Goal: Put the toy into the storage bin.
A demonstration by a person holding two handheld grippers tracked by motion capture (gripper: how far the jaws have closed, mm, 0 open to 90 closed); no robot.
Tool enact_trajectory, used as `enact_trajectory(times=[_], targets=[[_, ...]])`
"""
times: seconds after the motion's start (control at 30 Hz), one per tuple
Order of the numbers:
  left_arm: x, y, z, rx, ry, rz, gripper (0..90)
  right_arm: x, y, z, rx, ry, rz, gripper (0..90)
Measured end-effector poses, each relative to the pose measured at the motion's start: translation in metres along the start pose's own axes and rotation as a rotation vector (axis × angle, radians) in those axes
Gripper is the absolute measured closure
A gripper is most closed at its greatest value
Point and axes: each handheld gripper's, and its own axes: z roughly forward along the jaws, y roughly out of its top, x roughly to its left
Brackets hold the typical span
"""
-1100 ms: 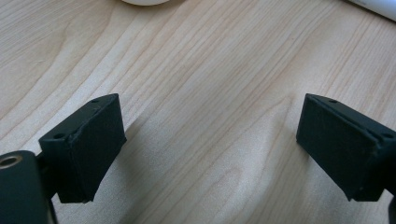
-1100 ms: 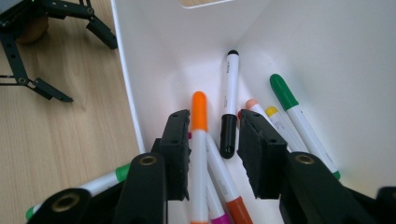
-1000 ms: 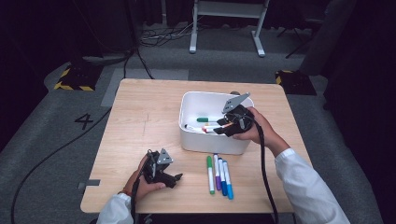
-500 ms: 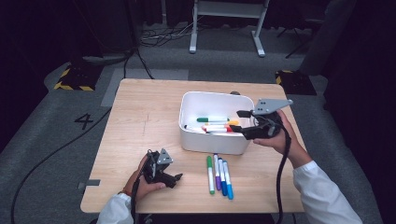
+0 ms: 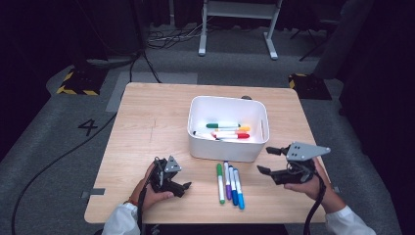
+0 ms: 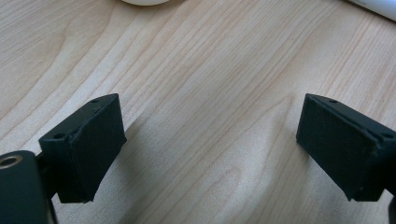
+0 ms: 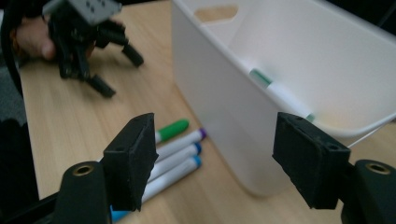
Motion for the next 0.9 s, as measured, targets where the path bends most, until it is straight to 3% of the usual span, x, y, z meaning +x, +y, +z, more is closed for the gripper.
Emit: enact_trajectory(times=[0.2, 0.23, 0.4, 0.57, 0.67, 0.9], targets=[[0.0, 0.0, 0.0, 0.0, 0.0, 0.0, 8.1, 0.026, -0.046, 0.042, 0.094, 0.081, 0.048, 31.6], [0.0, 0.0, 0.0, 0.0, 0.0, 0.0, 8.0, 0.03, -0.051, 0.048, 0.105, 0.106, 0.064, 31.5], [0.0, 0.0, 0.0, 0.0, 0.0, 0.0, 8.0, 0.044, -0.062, 0.067, 0.153, 0.142, 0.053, 31.5], [0.0, 0.0, 0.0, 0.0, 0.001, 0.0, 8.1, 0.046, -0.067, 0.075, 0.18, 0.138, 0.052, 32.1], [0.0, 0.0, 0.0, 0.0, 0.0, 0.0, 8.1, 0.044, -0.071, 0.077, 0.202, 0.137, 0.062, 37.8], [0.0, 0.0, 0.0, -0.001, 0.001, 0.002, 8.1, 0.03, -0.084, 0.066, 0.233, 0.073, 0.107, 49.1]])
